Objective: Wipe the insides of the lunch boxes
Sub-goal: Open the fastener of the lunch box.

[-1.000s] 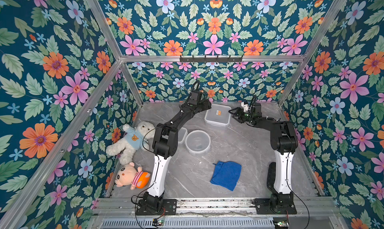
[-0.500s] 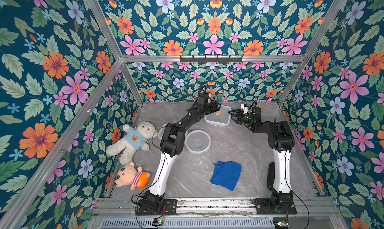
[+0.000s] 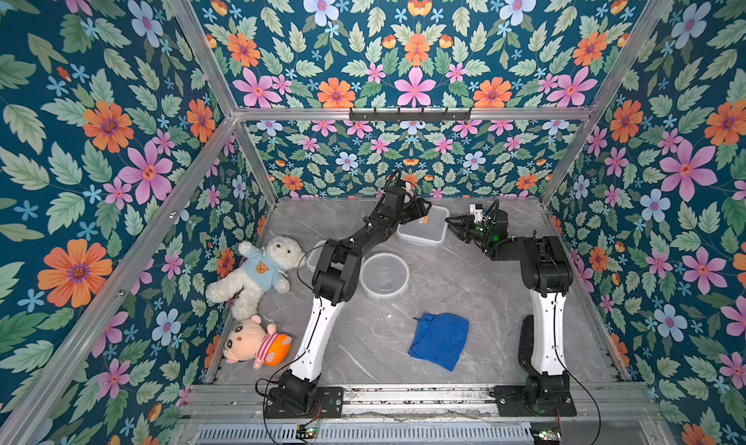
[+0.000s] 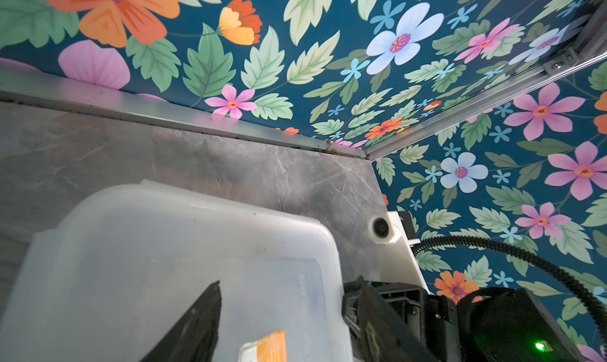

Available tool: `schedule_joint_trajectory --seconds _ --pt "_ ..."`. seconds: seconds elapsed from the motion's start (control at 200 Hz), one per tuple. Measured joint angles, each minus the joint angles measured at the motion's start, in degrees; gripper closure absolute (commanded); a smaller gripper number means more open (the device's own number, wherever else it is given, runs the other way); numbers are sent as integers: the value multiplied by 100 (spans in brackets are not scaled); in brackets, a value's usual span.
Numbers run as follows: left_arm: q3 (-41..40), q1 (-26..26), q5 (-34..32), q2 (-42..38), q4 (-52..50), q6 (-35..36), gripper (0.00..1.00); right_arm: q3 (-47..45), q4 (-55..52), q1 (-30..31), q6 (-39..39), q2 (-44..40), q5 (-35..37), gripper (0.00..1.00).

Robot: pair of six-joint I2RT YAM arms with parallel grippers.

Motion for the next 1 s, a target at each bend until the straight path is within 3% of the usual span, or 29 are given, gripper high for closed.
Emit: schedule_joint_trajectory --seconds 0.12,0.36,0.425,0.51,0.65,0.845,1.0 --pt "-105 -4 -2 -26 138 4 32 -63 -916 17 -529 -426 181 98" --pt "-170 -20 -2 -31 262 22 32 57 -2378 28 -1456 -778 498 97" --pt "-168 -24 -7 -26 267 20 32 142 -2520 26 -1582 -739 494 87" --pt "-151 -37 -2 -26 251 17 29 339 -2400 20 -1794 -566 544 62" --pt "-15 -57 -4 -87 72 9 23 916 -2367 11 -1886 -105 391 39" --pt "234 -94 -20 -299 -852 22 22 1272 -2267 9 -1878 109 142 29" --pt "94 -131 -48 -616 -1364 31 22 704 -1902 7 -1792 -184 74 28"
